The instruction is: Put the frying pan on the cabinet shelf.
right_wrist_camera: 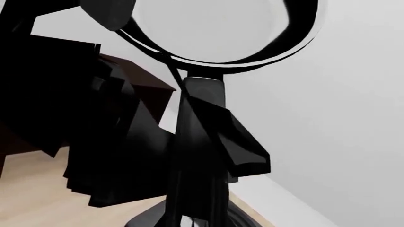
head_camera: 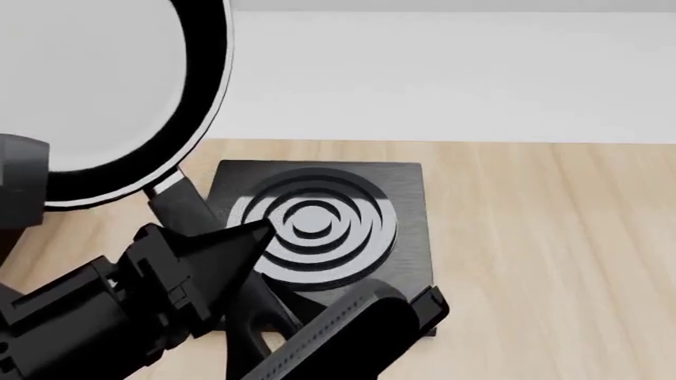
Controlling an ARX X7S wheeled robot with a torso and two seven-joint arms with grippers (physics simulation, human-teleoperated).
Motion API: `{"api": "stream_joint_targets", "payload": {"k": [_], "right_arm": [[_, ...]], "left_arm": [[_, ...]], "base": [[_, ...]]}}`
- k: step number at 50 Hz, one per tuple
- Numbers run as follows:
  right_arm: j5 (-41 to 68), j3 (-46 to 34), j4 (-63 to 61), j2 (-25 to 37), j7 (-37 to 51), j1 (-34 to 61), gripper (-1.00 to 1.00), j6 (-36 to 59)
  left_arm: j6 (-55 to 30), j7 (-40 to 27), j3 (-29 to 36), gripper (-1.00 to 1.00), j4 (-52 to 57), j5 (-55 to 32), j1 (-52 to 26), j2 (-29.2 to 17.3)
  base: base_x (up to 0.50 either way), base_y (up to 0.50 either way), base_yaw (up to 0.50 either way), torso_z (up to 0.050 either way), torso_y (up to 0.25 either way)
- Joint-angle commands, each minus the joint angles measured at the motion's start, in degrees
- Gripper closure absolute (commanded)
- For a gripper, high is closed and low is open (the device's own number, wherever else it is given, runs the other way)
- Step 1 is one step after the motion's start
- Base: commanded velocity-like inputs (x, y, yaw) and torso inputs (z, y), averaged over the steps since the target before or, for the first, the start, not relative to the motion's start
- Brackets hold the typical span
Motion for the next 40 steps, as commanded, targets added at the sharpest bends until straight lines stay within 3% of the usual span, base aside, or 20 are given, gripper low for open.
{"api": "stream_joint_targets", "payload": {"k": [1, 13, 14, 21, 28, 40], "right_arm": [[-1.71, 1.43, -1.06, 0.11, 0.95, 0.31, 1.0, -2.04], [-1.07, 1.75, -0.23, 0.75, 1.64, -1.58, 1.0, -3.3], [-0.99, 1.92, 0.14, 0.99, 1.92, -2.01, -1.0, -3.82], [-3.85, -2.16, -0.23, 3.52, 1.24, -3.33, -1.0, -0.18], [-3.81, -0.59, -2.49, 2.34, 0.69, -3.84, -1.0, 1.25], [-4.55, 2.23, -2.93, 1.24, -0.45, -4.65, -1.0, 0.18]], "left_arm": [[1.22, 1.82, -1.33, 1.0, 0.05, 4.54, -0.17, -1.03], [3.44, 2.34, -3.09, 1.0, 0.18, 5.39, -0.81, -1.82], [3.35, 2.49, -3.09, 1.0, 0.17, 5.82, -0.9, -2.05], [2.48, 3.88, -3.02, 1.0, -0.66, 8.33, -0.73, -3.99], [2.52, 6.82, -4.14, 1.0, -3.4, 10.34, 0.09, -5.71], [1.7, 11.54, -3.78, 1.0, -16.64, 12.81, -6.84, -9.55]], "base": [[0.0, 0.0, 0.0, 0.0, 0.0], [0.0, 0.0, -0.01, 0.001, 0.0], [0.0, 0.0, -0.02, 0.0, 0.0], [0.0, 0.01, -0.01, 0.0, 0.0], [0.0, 0.0, -0.01, 0.001, 0.0], [0.0, 0.01, -0.01, 0.001, 0.0]]}}
